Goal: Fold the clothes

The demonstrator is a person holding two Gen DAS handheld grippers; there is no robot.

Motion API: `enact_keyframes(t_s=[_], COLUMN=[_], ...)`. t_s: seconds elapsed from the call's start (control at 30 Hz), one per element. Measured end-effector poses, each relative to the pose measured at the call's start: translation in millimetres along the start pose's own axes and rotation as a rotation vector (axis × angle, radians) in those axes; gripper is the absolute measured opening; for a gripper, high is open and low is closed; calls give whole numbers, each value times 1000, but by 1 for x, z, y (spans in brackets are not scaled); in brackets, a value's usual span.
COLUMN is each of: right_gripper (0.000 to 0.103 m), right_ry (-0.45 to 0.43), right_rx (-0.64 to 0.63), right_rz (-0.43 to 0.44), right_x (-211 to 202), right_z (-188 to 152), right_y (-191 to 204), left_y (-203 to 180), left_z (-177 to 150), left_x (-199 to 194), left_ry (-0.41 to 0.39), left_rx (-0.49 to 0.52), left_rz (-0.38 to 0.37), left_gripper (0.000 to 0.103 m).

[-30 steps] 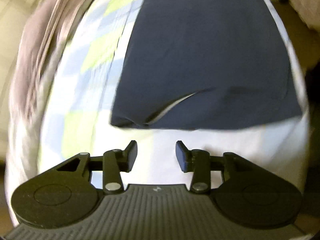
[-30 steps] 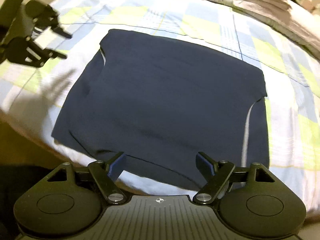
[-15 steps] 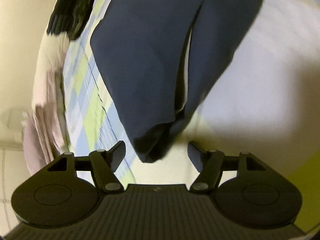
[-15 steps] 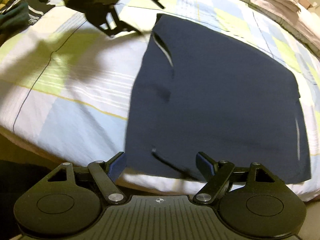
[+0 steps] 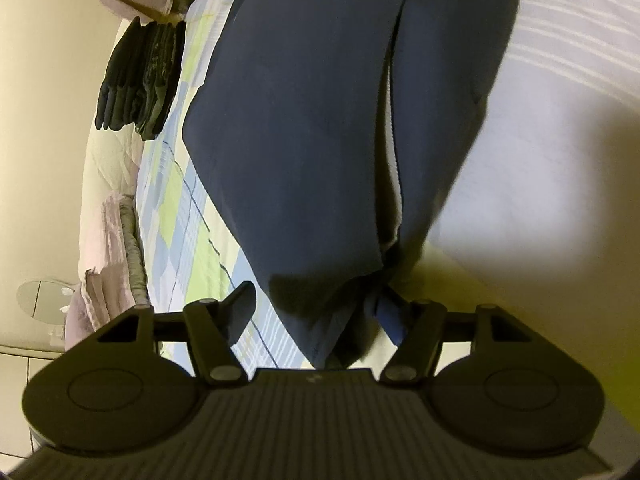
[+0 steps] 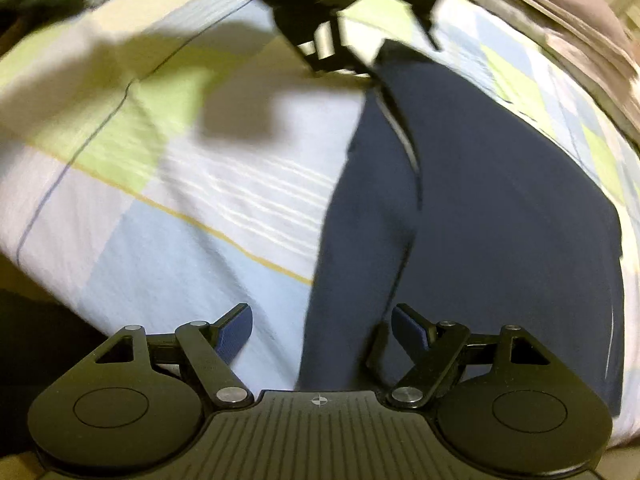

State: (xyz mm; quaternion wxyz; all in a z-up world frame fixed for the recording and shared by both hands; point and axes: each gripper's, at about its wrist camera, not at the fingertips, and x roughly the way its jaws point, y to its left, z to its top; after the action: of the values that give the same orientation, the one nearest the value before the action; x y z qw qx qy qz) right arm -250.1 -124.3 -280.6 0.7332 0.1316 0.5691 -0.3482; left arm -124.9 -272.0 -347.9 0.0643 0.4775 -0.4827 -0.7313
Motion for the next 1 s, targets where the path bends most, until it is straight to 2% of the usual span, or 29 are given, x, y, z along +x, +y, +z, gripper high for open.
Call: enact_keyframes(t_s=[0.13,0.27,0.63,0.8,0.9,0.93,0.97,1.0], right_gripper=[80,80,80,79,79,70,57,36], right_ry=[1,12,-1,6,11,15,19,23], right_rx=[1,1,-30,-44,-29,-25,-20,-15], right_rz=[-25,-96,-114,-155,-170,-169,-167,-166], right_x=[5,4,5,4,3,3,3,3], right_z=[0,-3,0,5,5,5,5,4], right_y=[-2,-6,-1,3,0,-1,-3,-4], left_y=[2,0,-1,-2,-2,-1,1,3], left_z=[1,0,-2,-5,-7,-7,-7,-7], left_x=[1,-5,-3,-4,-6,-6,-5,-5], left_ry=[-5,-8,-37,-54,-60,-59,-55,-50], left_rx=[-11,-16,16,35,36,31,25,19], left_rz=[1,7,12,0,-18,-30,-43,-57], left_gripper=[63,62,62,54,46,38,31,28])
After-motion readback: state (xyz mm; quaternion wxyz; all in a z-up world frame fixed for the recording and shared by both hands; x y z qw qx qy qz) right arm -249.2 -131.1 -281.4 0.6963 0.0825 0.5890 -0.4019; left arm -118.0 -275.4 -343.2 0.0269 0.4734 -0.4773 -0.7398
